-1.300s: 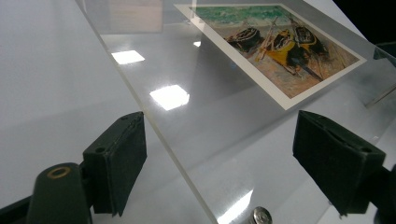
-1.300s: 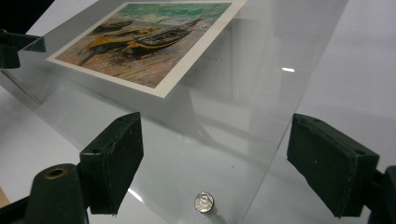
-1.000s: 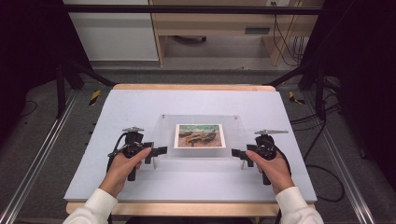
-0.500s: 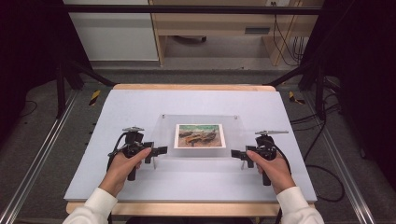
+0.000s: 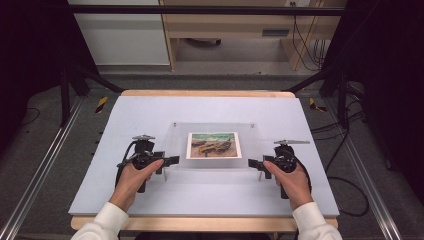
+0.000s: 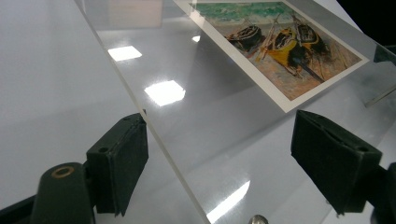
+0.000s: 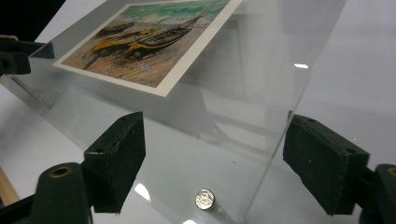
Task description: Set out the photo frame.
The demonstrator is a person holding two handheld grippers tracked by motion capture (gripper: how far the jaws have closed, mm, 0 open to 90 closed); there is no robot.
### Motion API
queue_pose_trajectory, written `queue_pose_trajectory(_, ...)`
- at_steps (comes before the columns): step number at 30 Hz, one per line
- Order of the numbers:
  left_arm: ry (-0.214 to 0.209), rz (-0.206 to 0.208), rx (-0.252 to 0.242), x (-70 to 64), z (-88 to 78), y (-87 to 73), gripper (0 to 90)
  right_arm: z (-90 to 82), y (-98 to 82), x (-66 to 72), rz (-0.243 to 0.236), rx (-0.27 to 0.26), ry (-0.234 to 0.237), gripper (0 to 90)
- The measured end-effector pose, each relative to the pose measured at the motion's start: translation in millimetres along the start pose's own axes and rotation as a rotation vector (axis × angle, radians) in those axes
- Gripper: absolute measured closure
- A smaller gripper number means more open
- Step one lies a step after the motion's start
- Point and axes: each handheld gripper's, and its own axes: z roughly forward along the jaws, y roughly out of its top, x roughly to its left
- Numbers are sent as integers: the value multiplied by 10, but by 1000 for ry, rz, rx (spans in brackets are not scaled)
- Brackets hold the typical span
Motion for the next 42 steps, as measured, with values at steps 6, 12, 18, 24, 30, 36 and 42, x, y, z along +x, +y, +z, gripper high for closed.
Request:
queue_pose_trajectory(6,67,51,-75,-42,19,67,224,21,33,14,-30,-57,-46,264)
queue_pose_trajectory(12,76,79,-106,-27,11,82,258,42,67,28,-65,-88,-79,269)
queue_pose_trajectory(18,89,83,-126,-69,-24,32,285,22,24,59,-98,-108,-92,269)
queue_pose_trajectory(24,84,71,-155,-69,-58,-8,333,5,-3,86,-123,-114,-100,268)
queue_pose_trajectory(30,92,82,-157,-97,-82,-29,337,-11,-34,100,-137,-125,-101,269)
queue_pose_trajectory(36,93,92,-152,-116,-113,-50,347,-24,-58,124,-155,-132,-110,269)
queue_pose_trajectory(42,98,89,-155,-123,-131,-58,369,-34,-72,144,-162,-130,-120,270)
